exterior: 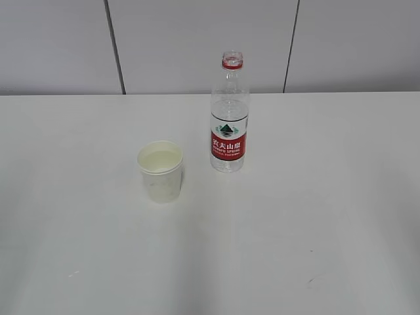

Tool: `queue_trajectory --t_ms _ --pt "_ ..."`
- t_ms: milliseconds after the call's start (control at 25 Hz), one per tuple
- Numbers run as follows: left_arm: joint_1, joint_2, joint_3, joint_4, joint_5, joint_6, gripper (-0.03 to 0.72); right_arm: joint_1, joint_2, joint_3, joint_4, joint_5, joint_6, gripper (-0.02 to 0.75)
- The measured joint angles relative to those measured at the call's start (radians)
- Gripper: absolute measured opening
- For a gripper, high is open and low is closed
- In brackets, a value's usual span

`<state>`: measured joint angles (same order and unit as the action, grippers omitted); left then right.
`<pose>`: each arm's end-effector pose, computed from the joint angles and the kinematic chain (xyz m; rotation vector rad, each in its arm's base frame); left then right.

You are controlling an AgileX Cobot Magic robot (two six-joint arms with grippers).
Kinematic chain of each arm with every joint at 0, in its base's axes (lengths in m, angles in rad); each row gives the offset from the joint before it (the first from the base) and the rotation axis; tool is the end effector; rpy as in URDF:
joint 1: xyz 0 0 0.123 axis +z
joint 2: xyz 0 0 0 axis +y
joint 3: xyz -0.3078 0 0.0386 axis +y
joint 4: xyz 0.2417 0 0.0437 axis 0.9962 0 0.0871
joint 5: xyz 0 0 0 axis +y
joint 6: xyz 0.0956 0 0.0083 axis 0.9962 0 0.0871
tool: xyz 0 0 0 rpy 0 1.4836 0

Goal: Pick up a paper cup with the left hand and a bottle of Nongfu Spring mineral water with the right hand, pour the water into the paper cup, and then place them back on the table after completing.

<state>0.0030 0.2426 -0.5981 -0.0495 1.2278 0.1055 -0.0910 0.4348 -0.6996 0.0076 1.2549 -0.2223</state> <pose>-0.0103 -0.0045 0.2917 0.1238 2.3512 -0.0100 0.0183 -0.0010 0.3177 -0.1627 2.4725 -0.1243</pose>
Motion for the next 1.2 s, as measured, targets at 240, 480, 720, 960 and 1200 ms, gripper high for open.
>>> queue_trajectory --t_ms 240,480,720,960,1200 --pt "0.000 -0.212 0.018 -0.004 0.046 -0.002 0.545 0.000 -0.254 0.110 0.002 0.008 0.011 0.592" --pt "0.000 -0.246 0.018 -0.034 0.054 -0.003 0.533 0.000 -0.432 0.151 0.002 0.014 0.011 0.592" --pt "0.000 -0.246 0.024 -0.069 -0.007 -0.003 0.531 0.000 -0.453 0.162 0.023 -0.002 0.011 0.592" --pt "0.000 -0.246 0.049 -0.099 -0.083 -0.003 0.531 0.002 -0.453 0.195 0.073 -0.083 0.011 0.591" --pt "0.000 -0.246 0.060 -0.109 -0.109 -0.003 0.511 0.071 -0.453 0.201 0.081 -0.091 0.011 0.588"
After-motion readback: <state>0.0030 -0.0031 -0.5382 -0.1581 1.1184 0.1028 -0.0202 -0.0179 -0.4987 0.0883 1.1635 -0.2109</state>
